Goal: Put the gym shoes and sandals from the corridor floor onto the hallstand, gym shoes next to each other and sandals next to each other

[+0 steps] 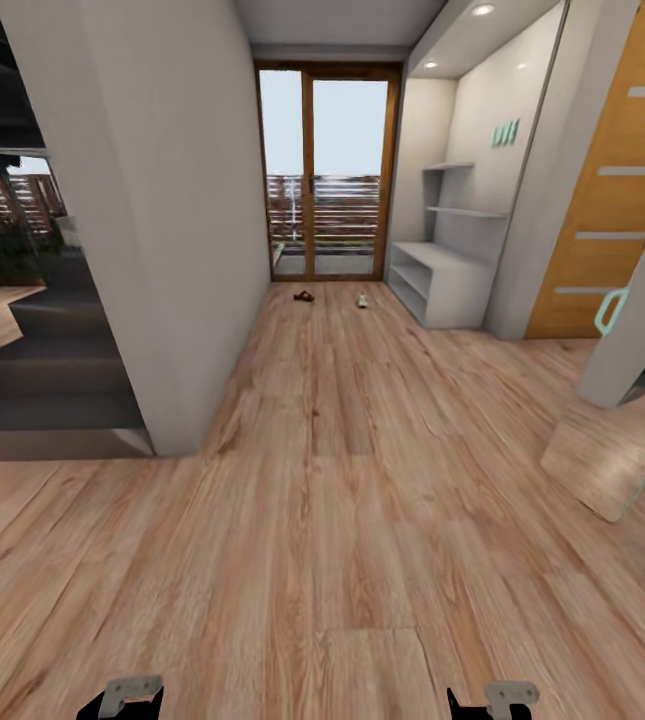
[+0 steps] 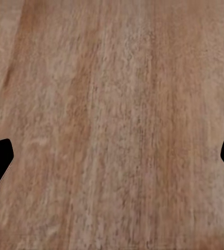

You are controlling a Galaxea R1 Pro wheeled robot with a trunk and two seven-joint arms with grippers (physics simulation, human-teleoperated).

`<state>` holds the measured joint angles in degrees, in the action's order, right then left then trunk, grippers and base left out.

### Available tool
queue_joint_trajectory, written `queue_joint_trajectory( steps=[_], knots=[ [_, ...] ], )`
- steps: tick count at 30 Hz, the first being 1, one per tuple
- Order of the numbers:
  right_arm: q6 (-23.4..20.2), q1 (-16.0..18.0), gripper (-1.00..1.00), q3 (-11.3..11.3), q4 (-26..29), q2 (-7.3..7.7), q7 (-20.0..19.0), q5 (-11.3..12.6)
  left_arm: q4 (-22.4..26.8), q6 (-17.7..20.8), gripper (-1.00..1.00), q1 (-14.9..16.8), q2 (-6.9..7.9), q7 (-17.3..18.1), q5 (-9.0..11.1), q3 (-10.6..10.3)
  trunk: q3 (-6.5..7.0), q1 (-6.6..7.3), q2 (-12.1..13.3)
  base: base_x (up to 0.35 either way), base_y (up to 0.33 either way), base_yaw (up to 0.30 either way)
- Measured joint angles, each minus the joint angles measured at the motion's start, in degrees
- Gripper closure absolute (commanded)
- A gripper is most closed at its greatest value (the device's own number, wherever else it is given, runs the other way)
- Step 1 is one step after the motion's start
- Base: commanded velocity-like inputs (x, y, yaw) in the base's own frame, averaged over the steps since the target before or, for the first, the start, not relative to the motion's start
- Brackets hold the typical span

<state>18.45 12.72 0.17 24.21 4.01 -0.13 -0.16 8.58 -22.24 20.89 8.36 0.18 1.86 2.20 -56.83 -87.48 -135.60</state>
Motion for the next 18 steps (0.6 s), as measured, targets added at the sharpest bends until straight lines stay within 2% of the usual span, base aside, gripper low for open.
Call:
queue_joint_trajectory(
  steps=[18],
  knots=[
    [0.0,0.0,-1.00,0.0,0.0,0.02,0.0,0.0,0.0,0.0,-1.00,0.0,0.00,0.0,0.2,0.0,0.00,0.00,0.0,0.339,0.000,0.000]
  ],
)
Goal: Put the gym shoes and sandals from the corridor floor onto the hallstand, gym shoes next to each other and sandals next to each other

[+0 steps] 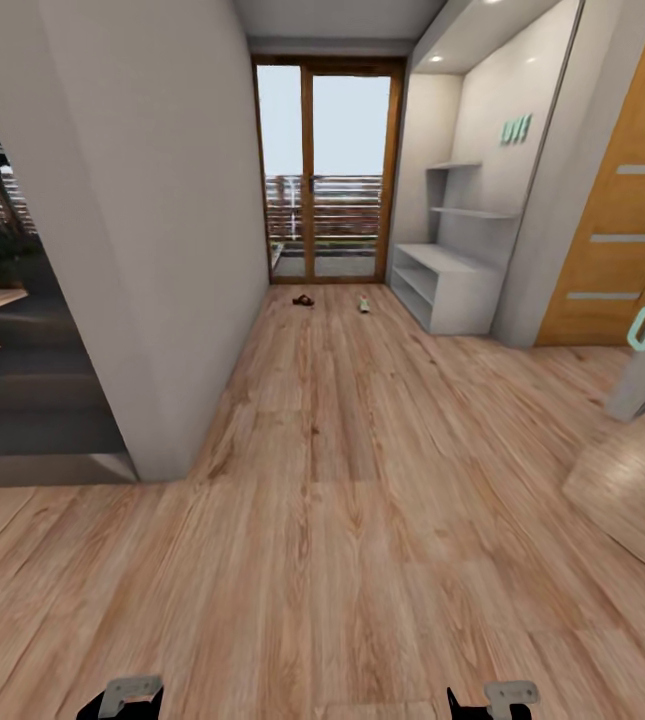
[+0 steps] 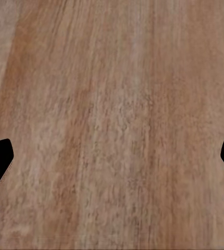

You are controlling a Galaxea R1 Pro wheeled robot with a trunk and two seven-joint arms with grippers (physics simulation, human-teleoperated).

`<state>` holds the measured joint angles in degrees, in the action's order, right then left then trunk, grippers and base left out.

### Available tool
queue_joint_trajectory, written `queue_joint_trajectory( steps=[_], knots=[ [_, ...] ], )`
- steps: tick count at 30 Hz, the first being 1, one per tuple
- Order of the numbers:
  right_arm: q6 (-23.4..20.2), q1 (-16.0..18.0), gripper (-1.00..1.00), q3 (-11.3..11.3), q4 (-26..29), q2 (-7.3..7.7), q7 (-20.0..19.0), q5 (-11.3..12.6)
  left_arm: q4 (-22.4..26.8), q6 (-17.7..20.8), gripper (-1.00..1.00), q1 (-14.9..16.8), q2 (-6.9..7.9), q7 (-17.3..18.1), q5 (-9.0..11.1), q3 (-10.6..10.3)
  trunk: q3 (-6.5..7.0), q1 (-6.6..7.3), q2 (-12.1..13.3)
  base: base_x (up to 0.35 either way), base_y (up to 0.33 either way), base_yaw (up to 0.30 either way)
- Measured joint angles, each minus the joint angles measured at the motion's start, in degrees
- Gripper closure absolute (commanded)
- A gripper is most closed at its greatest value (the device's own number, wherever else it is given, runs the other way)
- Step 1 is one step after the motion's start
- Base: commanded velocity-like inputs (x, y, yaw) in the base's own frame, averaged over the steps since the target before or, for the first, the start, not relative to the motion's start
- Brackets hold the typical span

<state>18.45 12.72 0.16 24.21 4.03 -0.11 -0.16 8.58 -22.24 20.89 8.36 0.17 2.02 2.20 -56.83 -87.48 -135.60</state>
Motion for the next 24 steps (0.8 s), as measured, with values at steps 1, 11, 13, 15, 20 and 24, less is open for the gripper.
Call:
queue_joint_trajectory(
  steps=[1,11,13,15,20,24],
  knots=[
    [0.0,0.0,-1.00,0.0,0.0,-0.02,0.0,0.0,0.0,0.0,-1.00,0.0,0.00,0.0,0.0,0.0,0.00,0.00,0.0,0.339,0.000,0.000],
    [0.0,0.0,-1.00,0.0,0.0,0.00,0.2,0.0,0.0,0.0,-1.00,0.0,0.00,0.0,0.2,0.0,0.00,0.00,0.0,0.339,0.000,0.000],
    [0.0,0.0,-1.00,0.0,0.0,-0.01,0.2,0.1,0.0,0.0,-1.00,0.0,0.00,0.0,0.2,0.0,0.00,0.00,0.0,0.339,0.000,0.000],
    [0.0,0.0,-1.00,0.0,0.0,-0.01,0.2,0.0,0.0,0.0,-1.00,0.0,0.00,0.0,0.2,0.0,0.00,0.00,0.0,0.339,0.000,0.000],
    [0.0,0.0,-1.00,0.0,0.0,0.00,0.2,0.0,0.0,0.0,-1.00,0.0,0.00,0.0,0.1,0.0,0.00,0.00,0.0,0.339,0.000,0.000],
    [0.0,0.0,-1.00,0.0,0.0,-0.01,0.2,0.0,0.0,0.0,-1.00,0.0,0.00,0.0,-0.1,0.0,0.00,0.00,0.0,0.339,0.000,0.000]
  ],
)
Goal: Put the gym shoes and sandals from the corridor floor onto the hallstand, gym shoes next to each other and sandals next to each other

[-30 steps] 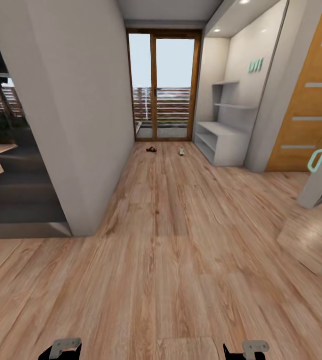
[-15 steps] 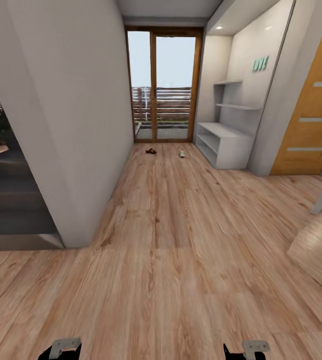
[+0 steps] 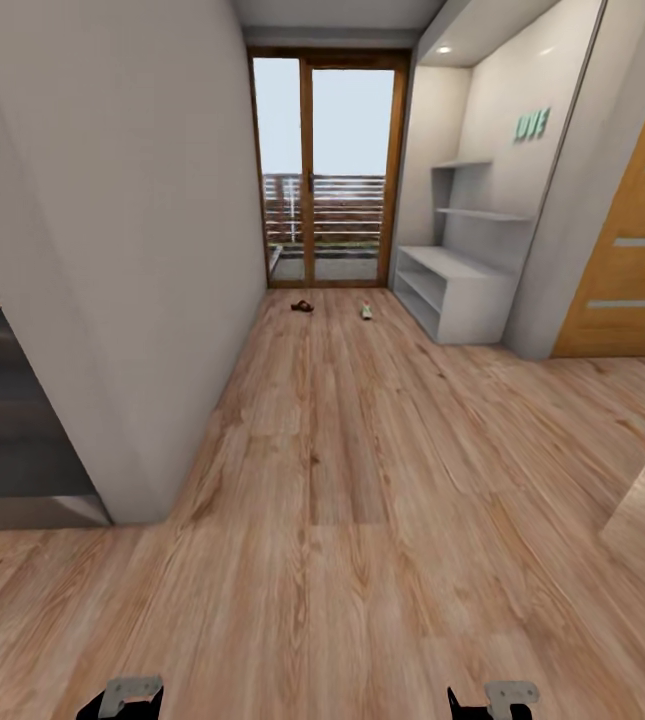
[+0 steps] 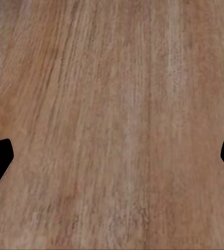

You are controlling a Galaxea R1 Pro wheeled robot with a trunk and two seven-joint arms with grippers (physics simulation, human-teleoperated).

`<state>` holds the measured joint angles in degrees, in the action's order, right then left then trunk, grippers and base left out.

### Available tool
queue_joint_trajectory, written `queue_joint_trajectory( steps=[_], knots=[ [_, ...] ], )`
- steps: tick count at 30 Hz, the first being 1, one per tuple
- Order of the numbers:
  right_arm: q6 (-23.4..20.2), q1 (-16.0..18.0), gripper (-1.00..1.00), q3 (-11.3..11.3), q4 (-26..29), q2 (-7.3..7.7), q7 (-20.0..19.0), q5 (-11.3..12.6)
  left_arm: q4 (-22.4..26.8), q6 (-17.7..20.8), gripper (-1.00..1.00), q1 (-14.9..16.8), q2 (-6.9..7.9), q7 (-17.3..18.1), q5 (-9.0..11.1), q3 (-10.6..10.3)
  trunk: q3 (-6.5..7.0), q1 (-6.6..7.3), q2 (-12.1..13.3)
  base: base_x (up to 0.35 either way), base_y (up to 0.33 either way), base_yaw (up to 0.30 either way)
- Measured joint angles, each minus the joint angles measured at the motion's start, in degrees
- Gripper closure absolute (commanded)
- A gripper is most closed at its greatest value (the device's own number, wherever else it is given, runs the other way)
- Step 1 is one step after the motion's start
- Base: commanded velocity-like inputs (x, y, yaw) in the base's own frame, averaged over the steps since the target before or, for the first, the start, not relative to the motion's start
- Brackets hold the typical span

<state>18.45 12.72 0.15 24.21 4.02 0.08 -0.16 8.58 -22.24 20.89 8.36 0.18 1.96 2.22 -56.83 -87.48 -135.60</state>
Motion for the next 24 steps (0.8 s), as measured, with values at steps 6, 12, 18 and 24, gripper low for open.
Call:
queue_joint_trajectory(
  steps=[6,12,18,24],
  knots=[
    [0.0,0.0,-1.00,0.0,0.0,0.00,0.0,0.0,0.0,0.0,-1.00,0.0,0.00,0.0,-0.1,0.0,0.00,0.00,0.0,0.339,0.000,0.000],
    [0.0,0.0,-1.00,0.0,-0.1,0.00,-0.1,0.0,0.0,0.0,-1.00,0.0,0.00,0.0,-0.2,0.0,0.00,0.00,0.0,0.339,0.000,0.000],
    [0.0,0.0,-1.00,0.0,-0.1,0.01,-0.1,0.0,0.0,0.0,-1.00,0.0,0.00,0.0,-0.2,0.0,0.00,0.00,0.0,0.339,0.000,0.000],
    [0.0,0.0,-1.00,0.0,-0.1,0.01,-0.2,0.0,0.0,0.0,-1.00,0.0,0.00,0.0,-0.2,0.0,0.00,0.00,0.0,0.339,0.000,0.000]
  ],
)
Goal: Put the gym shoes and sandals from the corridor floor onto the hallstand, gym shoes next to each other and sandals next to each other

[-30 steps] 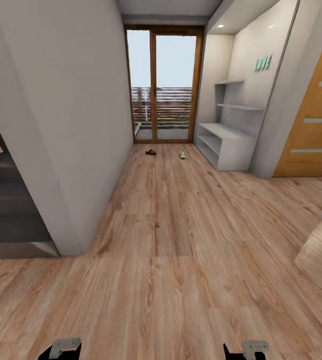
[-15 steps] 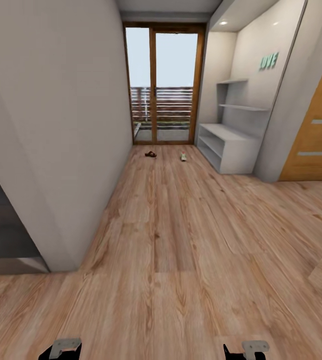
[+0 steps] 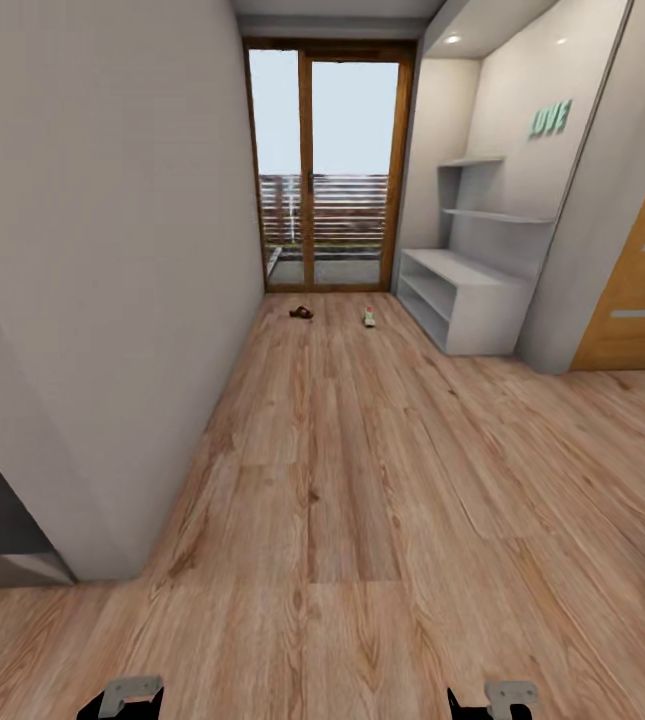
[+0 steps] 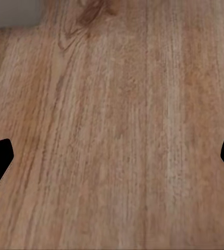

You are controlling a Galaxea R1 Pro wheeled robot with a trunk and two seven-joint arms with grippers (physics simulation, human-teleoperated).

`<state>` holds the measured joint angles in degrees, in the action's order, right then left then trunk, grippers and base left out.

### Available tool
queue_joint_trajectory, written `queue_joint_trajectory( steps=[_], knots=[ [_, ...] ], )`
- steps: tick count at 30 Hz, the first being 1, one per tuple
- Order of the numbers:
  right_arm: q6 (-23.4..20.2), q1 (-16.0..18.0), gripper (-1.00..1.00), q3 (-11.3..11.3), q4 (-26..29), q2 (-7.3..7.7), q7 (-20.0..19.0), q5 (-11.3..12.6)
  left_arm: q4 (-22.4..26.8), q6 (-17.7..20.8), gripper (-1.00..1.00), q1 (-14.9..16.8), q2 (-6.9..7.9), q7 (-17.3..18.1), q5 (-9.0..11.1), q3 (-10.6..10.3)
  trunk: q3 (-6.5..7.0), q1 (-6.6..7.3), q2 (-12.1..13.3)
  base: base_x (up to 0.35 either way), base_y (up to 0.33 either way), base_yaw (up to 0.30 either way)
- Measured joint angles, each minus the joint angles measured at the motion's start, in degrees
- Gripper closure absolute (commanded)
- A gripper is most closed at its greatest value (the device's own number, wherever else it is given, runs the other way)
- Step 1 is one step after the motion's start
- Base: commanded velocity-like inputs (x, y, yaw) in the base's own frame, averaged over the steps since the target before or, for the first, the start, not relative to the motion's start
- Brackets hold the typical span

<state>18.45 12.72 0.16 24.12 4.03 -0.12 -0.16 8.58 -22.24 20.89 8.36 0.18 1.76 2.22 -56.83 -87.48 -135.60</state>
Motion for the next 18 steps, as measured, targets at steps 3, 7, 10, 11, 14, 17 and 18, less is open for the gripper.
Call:
queue_joint_trajectory(
  steps=[3,7,10,11,14,17,18],
  knots=[
    [0.0,0.0,-1.00,0.0,0.0,0.00,0.0,0.0,0.0,0.0,-1.00,0.0,0.00,0.0,0.0,0.0,0.00,0.00,0.0,0.339,0.000,0.000],
    [0.0,0.0,-1.00,0.0,0.0,0.00,0.0,0.0,0.0,0.0,-1.00,0.0,0.00,0.0,0.0,0.0,0.00,0.00,0.0,0.339,0.000,0.000],
    [0.0,0.0,-1.00,0.0,0.0,0.00,0.0,0.0,0.0,0.0,-1.00,0.0,0.00,0.0,0.0,0.0,0.00,0.00,0.0,0.339,0.000,0.000],
    [0.0,0.0,-1.00,0.0,0.0,0.00,0.0,0.0,0.0,0.0,-1.00,0.0,0.00,0.0,0.0,0.0,0.00,0.00,0.0,0.339,0.000,0.000],
    [0.0,0.0,-1.00,0.0,0.0,-0.01,0.0,0.0,0.0,0.0,-1.00,0.0,0.00,0.0,0.0,0.0,0.00,0.00,0.0,0.339,0.000,0.000],
    [0.0,0.0,-1.00,0.0,0.0,-0.02,0.0,0.0,0.0,0.0,-1.00,0.0,0.00,0.0,0.0,0.0,0.00,0.00,0.0,0.339,0.000,0.000],
    [0.0,0.0,-1.00,0.0,0.0,-0.01,0.0,0.0,0.0,0.0,-1.00,0.0,0.00,0.0,0.0,0.0,0.00,0.00,0.0,0.339,0.000,0.000]
  ],
)
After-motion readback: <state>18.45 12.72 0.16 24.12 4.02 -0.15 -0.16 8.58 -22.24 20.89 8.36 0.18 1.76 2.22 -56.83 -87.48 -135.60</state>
